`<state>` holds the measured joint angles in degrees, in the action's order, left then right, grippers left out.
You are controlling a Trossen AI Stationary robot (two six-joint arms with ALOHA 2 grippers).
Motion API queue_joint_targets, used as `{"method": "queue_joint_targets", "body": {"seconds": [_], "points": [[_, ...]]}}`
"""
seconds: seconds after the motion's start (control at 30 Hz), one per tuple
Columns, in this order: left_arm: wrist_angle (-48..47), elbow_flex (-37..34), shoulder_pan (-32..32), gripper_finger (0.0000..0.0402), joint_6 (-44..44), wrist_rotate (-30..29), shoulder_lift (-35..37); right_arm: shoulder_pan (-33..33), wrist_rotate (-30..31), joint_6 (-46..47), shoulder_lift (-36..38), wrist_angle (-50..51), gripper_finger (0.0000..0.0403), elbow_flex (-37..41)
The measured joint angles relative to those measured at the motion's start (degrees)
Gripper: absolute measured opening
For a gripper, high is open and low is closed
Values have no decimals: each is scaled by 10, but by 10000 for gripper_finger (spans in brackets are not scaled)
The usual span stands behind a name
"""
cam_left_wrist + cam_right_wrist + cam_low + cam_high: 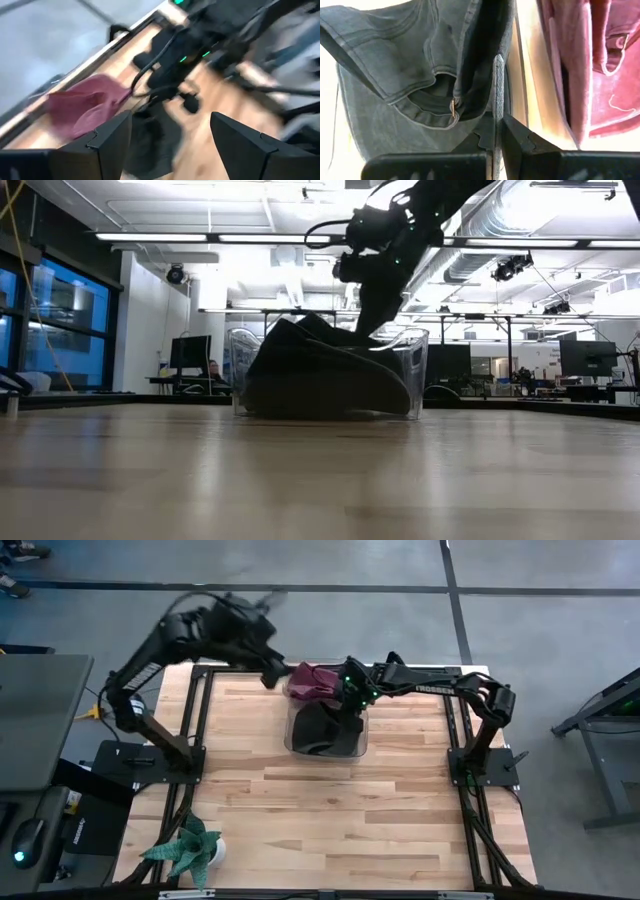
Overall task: Pick & Place hat
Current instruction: Put the black cap into the bottom transparent bin, then return to Home Position
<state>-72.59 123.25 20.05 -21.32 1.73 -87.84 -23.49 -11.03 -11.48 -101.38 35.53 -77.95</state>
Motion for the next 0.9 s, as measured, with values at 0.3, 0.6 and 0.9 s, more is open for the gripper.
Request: {"method": "queue_joint_targets", "body": {"seconds": [0.3,0.6,0.9], "points": [[29,0,104,262,-4,186,17,6,42,24,-2,-4,73,0],[21,-1,156,262,3,264,28,32,73,54,31,-1,162,0],[-6,-1,156,237,31,261,62,74,80,121,155,44,215,0]]}}
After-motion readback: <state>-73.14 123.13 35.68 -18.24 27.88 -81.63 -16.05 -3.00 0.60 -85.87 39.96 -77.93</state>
